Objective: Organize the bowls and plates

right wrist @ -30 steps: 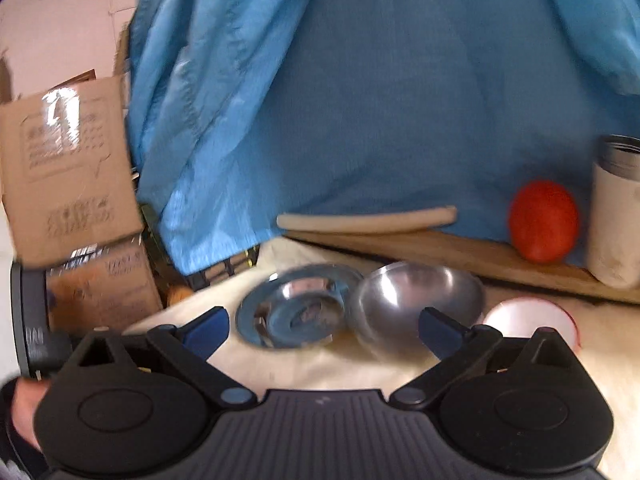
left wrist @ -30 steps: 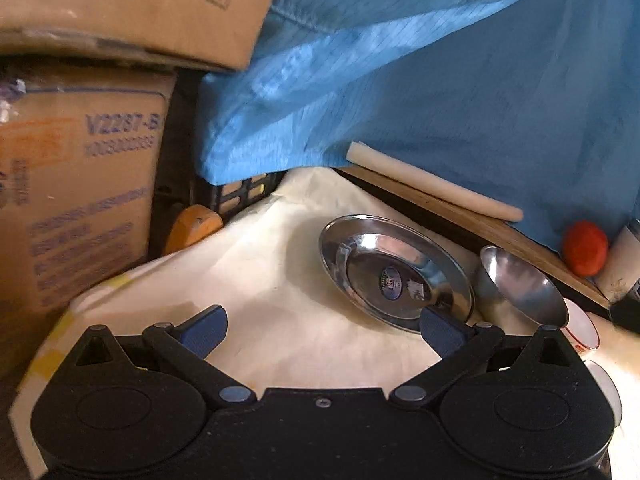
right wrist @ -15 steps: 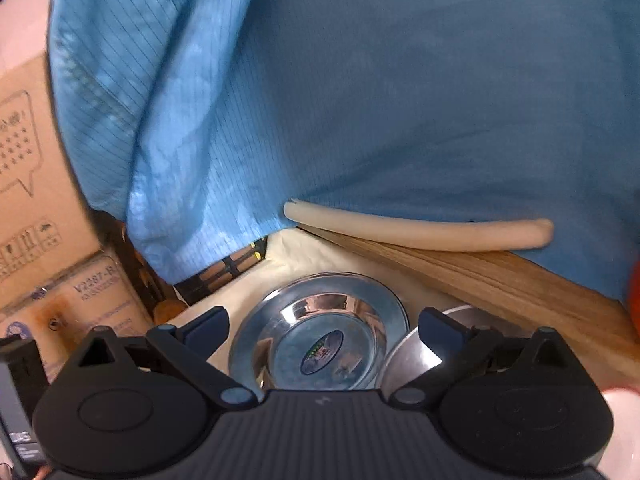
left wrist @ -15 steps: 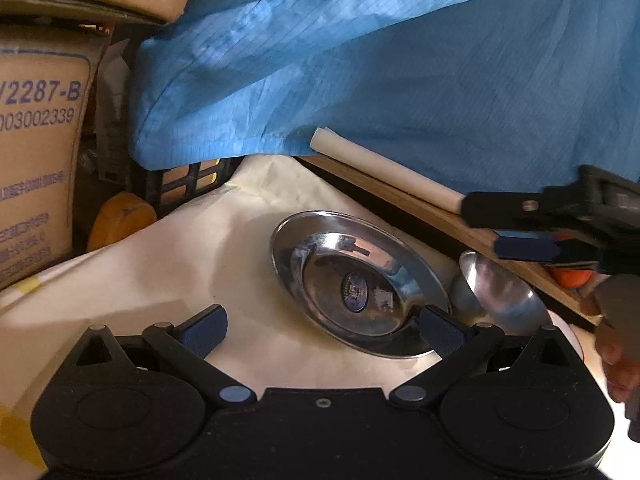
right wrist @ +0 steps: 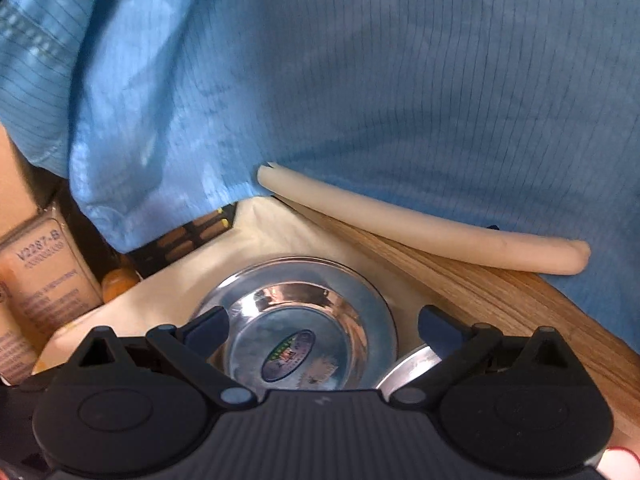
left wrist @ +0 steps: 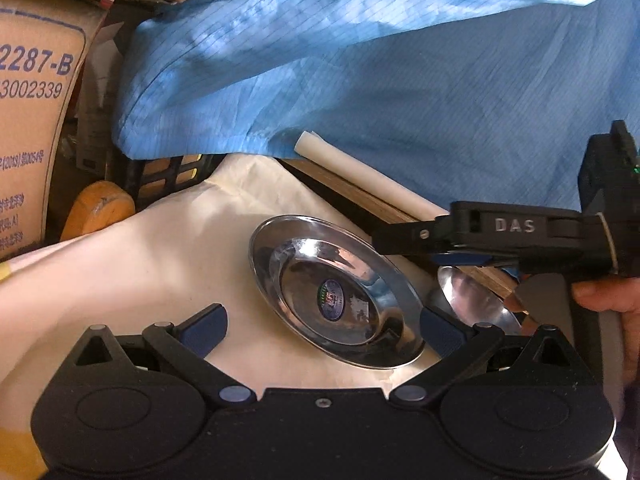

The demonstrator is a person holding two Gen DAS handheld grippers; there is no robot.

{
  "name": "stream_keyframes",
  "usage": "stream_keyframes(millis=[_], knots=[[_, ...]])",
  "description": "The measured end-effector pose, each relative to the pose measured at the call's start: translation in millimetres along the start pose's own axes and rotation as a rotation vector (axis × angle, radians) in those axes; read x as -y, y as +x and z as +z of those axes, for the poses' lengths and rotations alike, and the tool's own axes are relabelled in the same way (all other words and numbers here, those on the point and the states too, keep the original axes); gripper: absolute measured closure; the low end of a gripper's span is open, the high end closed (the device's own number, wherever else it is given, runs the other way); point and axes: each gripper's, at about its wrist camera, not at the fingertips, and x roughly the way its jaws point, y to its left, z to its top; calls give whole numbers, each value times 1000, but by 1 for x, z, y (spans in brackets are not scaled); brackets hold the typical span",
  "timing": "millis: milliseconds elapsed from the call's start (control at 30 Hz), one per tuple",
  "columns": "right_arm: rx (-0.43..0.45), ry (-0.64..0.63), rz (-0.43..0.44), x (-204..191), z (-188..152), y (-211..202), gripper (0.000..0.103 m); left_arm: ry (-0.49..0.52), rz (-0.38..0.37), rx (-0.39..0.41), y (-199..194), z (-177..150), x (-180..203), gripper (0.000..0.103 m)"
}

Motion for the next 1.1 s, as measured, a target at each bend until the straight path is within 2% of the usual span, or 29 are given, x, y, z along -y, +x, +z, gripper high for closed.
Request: stream_keyframes(millis=[200,367,467,533,633,733,833,1100], knots=[[-22,-5,-9,0,2,8,1,-3,-24,-4,3,0,-2,10],[-56,-23,-20,-3,6,16,1,-28,-26,-9,5,0,-7,23],[-74,-24,-24,-5,8,23,1,-38,-28,-12,6,-1,-10,33],[-87,-28,-26,-7,8,28,1,-49,-30,-14,7,-2,-11,45],[-102,-39,-48,-10,9,33,3,-71,-34,-22,10,-3,-15,57],[-116,-49,-58,-14,9,37,5,-82,-29,-27,12,-3,-17,64],[-137,-55,-73,-18,9,43,15,-86,-25,-29,13,-3,-17,69],[-162,-93,-118,-27,7,50,17,-85,1,-42,18,-4,-19,80]])
